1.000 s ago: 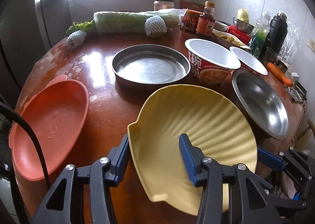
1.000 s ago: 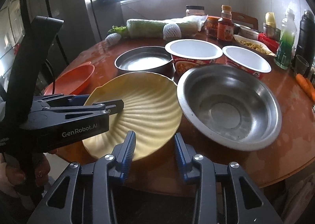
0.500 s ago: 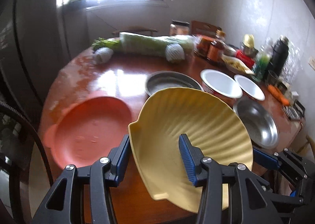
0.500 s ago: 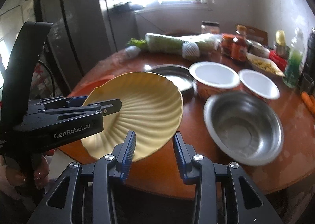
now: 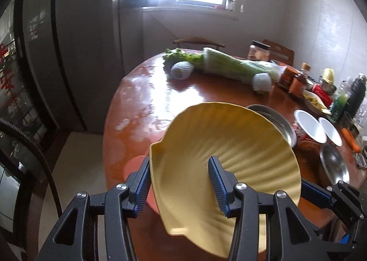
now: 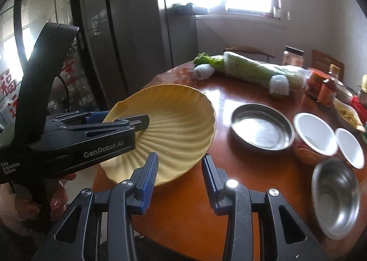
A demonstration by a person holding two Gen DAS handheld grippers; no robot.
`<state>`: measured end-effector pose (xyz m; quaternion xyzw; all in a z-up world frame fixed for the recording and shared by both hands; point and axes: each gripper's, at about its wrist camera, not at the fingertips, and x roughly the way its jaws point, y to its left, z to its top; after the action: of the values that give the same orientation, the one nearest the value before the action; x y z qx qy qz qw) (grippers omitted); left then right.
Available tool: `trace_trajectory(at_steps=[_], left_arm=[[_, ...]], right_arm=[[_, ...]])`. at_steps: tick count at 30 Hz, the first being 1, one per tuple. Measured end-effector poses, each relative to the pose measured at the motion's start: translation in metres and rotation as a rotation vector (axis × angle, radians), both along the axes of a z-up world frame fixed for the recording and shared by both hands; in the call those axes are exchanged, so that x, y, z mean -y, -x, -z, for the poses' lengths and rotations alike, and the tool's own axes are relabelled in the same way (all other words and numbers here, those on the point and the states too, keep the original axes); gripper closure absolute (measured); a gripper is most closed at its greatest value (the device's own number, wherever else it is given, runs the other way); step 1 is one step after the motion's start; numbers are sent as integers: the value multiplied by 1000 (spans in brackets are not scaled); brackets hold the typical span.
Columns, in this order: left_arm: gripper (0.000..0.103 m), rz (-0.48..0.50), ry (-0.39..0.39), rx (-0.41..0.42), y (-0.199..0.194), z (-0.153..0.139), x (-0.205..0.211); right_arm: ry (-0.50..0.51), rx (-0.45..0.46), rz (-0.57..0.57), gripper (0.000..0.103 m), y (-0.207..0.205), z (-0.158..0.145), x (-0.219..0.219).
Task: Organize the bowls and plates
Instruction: 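Lift the yellow plate with the left gripper and lower it onto the coral plate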
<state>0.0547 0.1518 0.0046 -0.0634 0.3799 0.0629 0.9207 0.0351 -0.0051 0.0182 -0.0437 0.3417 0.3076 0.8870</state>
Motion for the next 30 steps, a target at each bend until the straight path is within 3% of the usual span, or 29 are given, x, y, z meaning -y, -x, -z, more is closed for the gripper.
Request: trace_trajectory(at_steps=[9, 30], left_arm=[[54, -29, 2, -29, -20, 18, -30], [54, -8, -18, -68, -49, 37, -30]], right_arm=[[3, -41, -26, 61, -16, 10, -34], [43, -86, -33, 59, -20, 30, -46]])
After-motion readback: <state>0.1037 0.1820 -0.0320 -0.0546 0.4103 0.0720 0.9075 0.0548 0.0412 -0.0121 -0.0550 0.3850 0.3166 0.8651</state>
